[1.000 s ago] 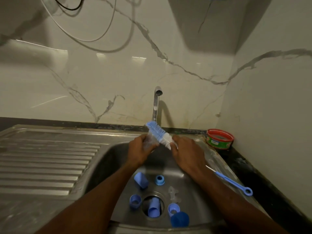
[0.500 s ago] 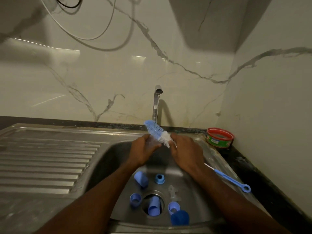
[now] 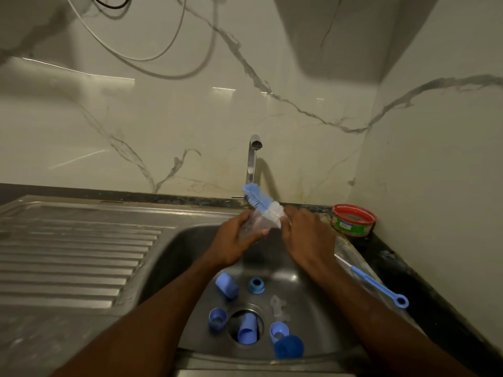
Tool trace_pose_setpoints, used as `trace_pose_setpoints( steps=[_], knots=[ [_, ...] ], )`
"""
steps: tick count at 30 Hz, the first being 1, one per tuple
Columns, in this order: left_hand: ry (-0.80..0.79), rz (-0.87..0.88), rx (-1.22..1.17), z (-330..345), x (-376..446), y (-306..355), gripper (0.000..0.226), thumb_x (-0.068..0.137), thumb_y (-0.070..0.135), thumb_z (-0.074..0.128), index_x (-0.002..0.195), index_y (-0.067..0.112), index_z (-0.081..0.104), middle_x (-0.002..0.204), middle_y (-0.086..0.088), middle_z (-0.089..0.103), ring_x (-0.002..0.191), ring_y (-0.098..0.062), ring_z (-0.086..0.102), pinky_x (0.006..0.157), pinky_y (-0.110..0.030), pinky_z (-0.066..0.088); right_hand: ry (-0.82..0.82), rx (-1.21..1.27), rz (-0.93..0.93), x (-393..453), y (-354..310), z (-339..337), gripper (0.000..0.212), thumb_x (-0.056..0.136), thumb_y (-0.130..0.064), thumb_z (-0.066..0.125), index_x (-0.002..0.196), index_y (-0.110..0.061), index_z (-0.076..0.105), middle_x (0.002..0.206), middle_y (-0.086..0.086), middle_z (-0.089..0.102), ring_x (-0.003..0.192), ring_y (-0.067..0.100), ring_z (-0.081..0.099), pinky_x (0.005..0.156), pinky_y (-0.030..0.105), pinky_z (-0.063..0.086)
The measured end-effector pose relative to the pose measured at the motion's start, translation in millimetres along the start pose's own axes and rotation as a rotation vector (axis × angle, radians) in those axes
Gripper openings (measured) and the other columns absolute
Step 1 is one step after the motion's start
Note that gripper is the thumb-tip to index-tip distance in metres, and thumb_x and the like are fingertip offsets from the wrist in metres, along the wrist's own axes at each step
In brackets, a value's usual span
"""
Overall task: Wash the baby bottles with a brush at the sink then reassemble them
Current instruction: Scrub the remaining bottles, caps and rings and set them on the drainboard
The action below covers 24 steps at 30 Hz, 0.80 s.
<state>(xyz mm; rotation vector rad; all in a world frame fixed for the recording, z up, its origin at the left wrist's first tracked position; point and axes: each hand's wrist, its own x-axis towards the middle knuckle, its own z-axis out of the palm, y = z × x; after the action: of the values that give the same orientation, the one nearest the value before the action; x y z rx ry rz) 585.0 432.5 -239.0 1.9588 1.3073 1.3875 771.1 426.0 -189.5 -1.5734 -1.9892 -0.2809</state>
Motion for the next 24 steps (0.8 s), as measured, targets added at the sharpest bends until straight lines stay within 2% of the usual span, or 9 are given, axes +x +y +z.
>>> trace_pose_setpoints(
  steps=[3, 5, 7, 8, 10, 13, 17, 21, 24],
  knots=[
    [0.073, -0.04, -0.024, 8, 0, 11, 0.049, 0.093, 0.05, 0.066, 0.133, 0.025, 0.059, 0.118, 0.01, 0.069, 0.101, -0.003, 0.067, 0.083, -0.02, 0.057, 0.046, -0.07, 0.025, 8, 10, -8, 0.028, 0.104, -0.044, 0.045, 0.124, -0.028, 0.055, 0.11, 0.001, 0.062, 0.087, 0.019, 0.061, 0.07, 0.035, 0.053],
    [0.162, -0.158, -0.115, 10, -1, 10, 0.05, 0.093, 0.054, 0.064, 0.131, 0.021, 0.06, 0.112, 0.003, 0.071, 0.091, -0.009, 0.071, 0.076, -0.026, 0.061, 0.082, -0.088, 0.024, 12, 14, -13, 0.027, 0.104, -0.044, 0.044, 0.123, -0.027, 0.055, 0.109, 0.0, 0.059, 0.081, 0.016, 0.055, 0.066, 0.033, 0.048],
    [0.161, -0.313, -0.255, 10, 0, 7, 0.054, 0.093, 0.054, 0.063, 0.133, 0.018, 0.057, 0.109, -0.004, 0.071, 0.086, -0.017, 0.075, 0.075, -0.038, 0.064, 0.106, -0.128, -0.024, 9, 16, -15, 0.028, 0.104, -0.044, 0.043, 0.121, -0.026, 0.056, 0.107, -0.001, 0.058, 0.077, 0.015, 0.054, 0.062, 0.031, 0.048],
    [0.143, -0.372, -0.323, 8, 1, 5, 0.052, 0.095, 0.05, 0.063, 0.135, 0.017, 0.054, 0.108, -0.007, 0.071, 0.086, -0.021, 0.075, 0.074, -0.04, 0.064, 0.102, -0.155, -0.058, 4, 16, -13, 0.029, 0.104, -0.044, 0.042, 0.121, -0.025, 0.057, 0.107, -0.001, 0.057, 0.076, 0.015, 0.055, 0.061, 0.032, 0.05],
    [0.085, -0.425, -0.448, 6, 3, 5, 0.047, 0.097, 0.037, 0.064, 0.138, 0.018, 0.05, 0.111, -0.01, 0.068, 0.089, -0.024, 0.073, 0.071, -0.033, 0.062, 0.078, -0.156, -0.096, -6, 15, -8, 0.031, 0.104, -0.045, 0.043, 0.124, -0.026, 0.057, 0.112, -0.001, 0.057, 0.081, 0.017, 0.059, 0.066, 0.035, 0.055],
    [-0.051, -0.37, -0.475, 6, 4, 10, 0.048, 0.096, 0.022, 0.066, 0.14, 0.025, 0.045, 0.117, -0.006, 0.063, 0.098, -0.019, 0.067, 0.074, -0.028, 0.058, 0.056, -0.101, -0.079, -9, 11, -4, 0.03, 0.104, -0.045, 0.044, 0.127, -0.028, 0.056, 0.116, -0.002, 0.057, 0.09, 0.018, 0.061, 0.072, 0.038, 0.055],
    [-0.149, -0.269, -0.43, 6, 3, 8, 0.06, 0.091, 0.01, 0.071, 0.139, 0.029, 0.041, 0.127, 0.002, 0.058, 0.11, -0.015, 0.063, 0.077, -0.022, 0.057, 0.023, -0.148, -0.066, -4, 7, 2, 0.03, 0.105, -0.045, 0.042, 0.128, -0.03, 0.054, 0.115, -0.003, 0.056, 0.089, 0.018, 0.061, 0.069, 0.034, 0.051],
    [-0.125, -0.198, -0.413, -1, 2, 0, 0.045, 0.095, 0.028, 0.069, 0.136, 0.027, 0.05, 0.13, 0.003, 0.061, 0.117, -0.014, 0.062, 0.09, -0.024, 0.056, -0.057, -0.033, -0.161, -8, 12, 5, 0.031, 0.104, -0.041, 0.048, 0.133, -0.031, 0.055, 0.122, -0.004, 0.058, 0.102, 0.014, 0.059, 0.086, 0.033, 0.051],
    [-0.131, -0.188, -0.368, -4, 2, -3, 0.047, 0.093, 0.027, 0.071, 0.136, 0.028, 0.051, 0.129, 0.007, 0.061, 0.114, -0.007, 0.063, 0.089, -0.018, 0.054, -0.035, -0.003, -0.227, -10, 17, 6, 0.03, 0.103, -0.04, 0.049, 0.131, -0.031, 0.058, 0.12, -0.005, 0.061, 0.099, 0.012, 0.059, 0.083, 0.029, 0.049]
  ],
)
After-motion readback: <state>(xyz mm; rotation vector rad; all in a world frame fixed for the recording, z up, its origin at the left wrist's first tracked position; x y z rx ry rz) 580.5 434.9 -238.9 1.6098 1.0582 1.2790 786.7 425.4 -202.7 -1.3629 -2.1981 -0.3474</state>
